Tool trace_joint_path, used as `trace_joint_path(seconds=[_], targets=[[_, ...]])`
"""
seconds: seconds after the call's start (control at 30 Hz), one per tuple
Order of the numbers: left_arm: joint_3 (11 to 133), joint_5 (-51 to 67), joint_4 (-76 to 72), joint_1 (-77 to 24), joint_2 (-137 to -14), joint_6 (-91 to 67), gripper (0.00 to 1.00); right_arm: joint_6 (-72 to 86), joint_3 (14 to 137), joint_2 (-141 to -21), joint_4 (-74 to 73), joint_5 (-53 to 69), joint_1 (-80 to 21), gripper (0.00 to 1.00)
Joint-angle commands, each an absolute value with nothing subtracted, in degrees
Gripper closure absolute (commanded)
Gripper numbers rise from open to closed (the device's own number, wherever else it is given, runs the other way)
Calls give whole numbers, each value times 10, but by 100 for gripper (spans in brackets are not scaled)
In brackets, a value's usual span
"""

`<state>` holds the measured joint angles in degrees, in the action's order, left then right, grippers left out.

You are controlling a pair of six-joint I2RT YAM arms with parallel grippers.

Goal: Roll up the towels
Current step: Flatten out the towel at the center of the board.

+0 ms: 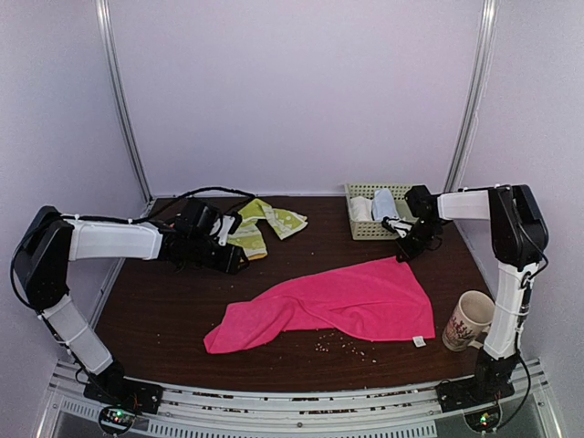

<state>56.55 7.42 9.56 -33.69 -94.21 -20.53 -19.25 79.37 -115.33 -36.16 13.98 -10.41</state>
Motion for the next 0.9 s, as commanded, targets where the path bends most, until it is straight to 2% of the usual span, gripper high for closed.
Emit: trace_joint_path(seconds=[0.0, 0.23, 0.37, 0.7, 0.87], targets=[[556, 58, 97, -334, -946, -207, 48, -195, 816, -1141, -373, 164, -100, 100], [539, -1, 108, -328, -907, -219, 47, -181, 937, -1003, -435, 197, -100, 100], [524, 10, 115, -311, -906, -242, 48, -184, 963, -923, -427, 205, -99, 100], [535, 140, 59, -307, -983, -262, 60, -202, 966, -890, -444, 223, -99, 100], [572, 267, 8, -316, -1040, -257, 66, -202, 962, -884, -445, 225, -99, 100]])
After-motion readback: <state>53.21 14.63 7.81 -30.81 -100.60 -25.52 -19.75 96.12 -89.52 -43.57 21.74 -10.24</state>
